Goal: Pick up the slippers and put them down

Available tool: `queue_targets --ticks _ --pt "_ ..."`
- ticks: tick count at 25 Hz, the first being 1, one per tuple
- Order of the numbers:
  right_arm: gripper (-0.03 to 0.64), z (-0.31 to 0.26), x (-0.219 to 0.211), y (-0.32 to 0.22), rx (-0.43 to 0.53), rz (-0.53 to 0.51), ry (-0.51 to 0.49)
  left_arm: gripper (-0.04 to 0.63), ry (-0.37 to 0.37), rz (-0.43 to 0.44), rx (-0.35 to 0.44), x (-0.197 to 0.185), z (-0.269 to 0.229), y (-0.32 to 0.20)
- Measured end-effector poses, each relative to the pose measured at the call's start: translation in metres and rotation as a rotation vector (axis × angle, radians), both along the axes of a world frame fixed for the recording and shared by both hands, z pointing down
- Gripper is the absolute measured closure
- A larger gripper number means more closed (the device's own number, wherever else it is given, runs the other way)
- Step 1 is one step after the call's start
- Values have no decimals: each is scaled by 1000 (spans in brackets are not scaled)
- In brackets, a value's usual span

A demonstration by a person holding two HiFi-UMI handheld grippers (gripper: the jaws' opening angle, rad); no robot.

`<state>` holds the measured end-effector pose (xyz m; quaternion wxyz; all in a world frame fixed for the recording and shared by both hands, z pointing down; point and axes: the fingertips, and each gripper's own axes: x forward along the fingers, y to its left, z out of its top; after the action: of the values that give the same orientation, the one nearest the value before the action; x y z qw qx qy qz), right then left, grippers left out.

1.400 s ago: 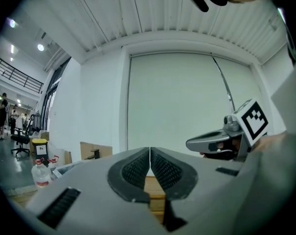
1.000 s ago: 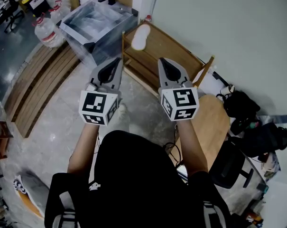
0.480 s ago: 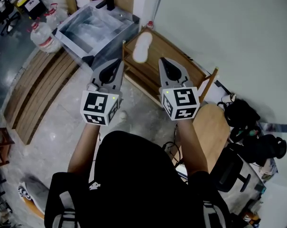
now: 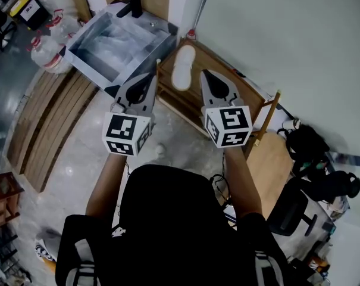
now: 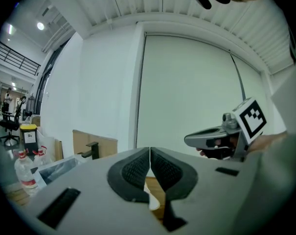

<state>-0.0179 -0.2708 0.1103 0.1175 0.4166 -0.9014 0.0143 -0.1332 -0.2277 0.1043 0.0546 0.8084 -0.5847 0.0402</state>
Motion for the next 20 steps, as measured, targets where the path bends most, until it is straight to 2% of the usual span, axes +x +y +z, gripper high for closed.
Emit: queue_targets --ticks 6,12,20 --pt "618 15 -8 -24 -22 28 21 588 3 45 -39 -10 19 -26" --pt "618 30 2 -45 -51 58 40 588 14 85 -79 -2 38 -49" --pt "617 44 9 -69 -57 34 65 588 21 76 -135 4 65 -69"
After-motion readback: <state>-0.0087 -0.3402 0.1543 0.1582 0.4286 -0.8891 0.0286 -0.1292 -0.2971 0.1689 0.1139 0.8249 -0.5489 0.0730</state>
